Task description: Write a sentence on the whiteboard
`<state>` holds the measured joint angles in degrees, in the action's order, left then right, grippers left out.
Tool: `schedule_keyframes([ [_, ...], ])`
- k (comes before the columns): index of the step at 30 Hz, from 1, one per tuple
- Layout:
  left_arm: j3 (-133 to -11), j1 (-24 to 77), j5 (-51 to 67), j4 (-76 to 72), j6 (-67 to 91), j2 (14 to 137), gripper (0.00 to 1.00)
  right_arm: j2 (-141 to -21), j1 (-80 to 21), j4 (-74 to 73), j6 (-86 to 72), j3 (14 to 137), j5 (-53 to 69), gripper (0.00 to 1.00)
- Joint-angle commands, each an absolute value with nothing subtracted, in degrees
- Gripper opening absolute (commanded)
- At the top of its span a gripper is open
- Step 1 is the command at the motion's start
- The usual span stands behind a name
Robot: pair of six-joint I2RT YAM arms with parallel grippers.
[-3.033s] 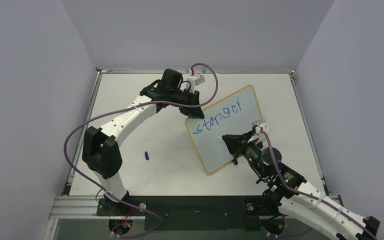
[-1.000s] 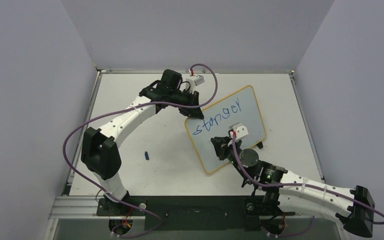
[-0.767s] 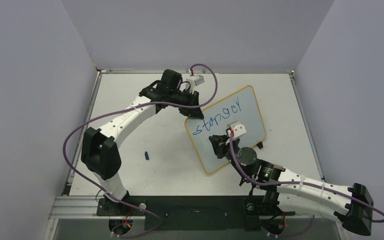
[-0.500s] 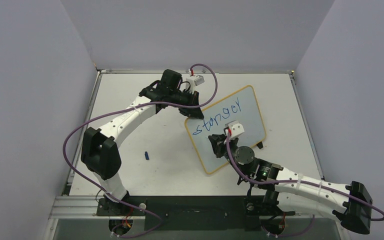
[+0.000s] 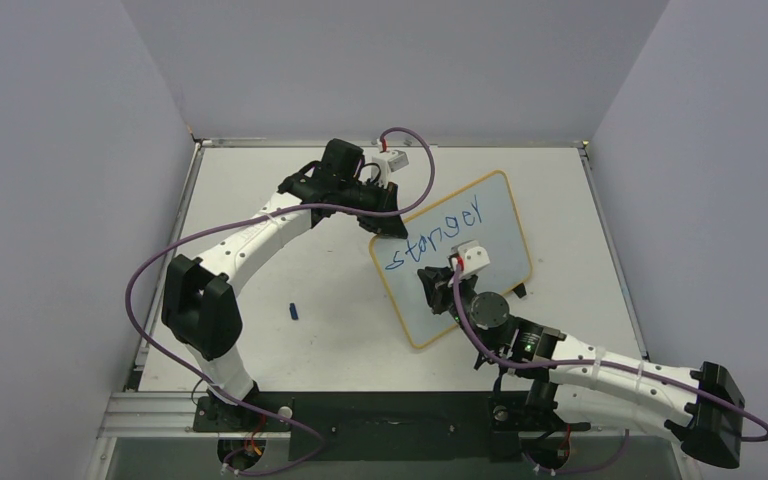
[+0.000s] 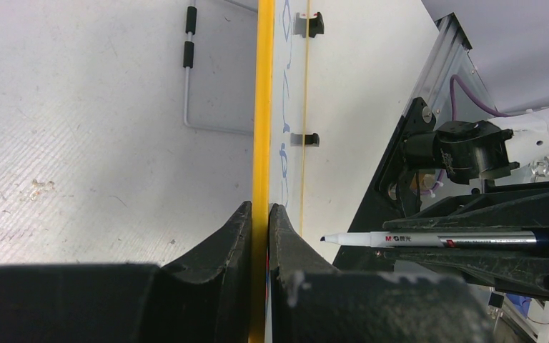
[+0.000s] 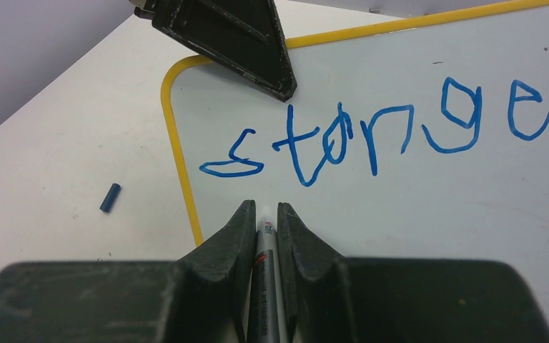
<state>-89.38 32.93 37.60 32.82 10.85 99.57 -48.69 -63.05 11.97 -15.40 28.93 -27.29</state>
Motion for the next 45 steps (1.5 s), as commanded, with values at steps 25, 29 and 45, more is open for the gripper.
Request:
schedule_keyframes([
  [25,-89.56,32.33,31.88,29.92,8.78,96.90,0.00,-51.63,-62.14,13.65,-18.31,27.58,-28.86,0.00],
  [29,-89.56,32.34,31.82,29.96,8.78,96.77,0.00,-51.55,-62.13,13.74,-18.67,26.93,-28.29,0.00],
  [45,-89.56,32.34,31.80,30.04,8.70,96.85,0.00,-53.78,-62.14,12.52,-20.43,25.78,-31.29,0.00],
])
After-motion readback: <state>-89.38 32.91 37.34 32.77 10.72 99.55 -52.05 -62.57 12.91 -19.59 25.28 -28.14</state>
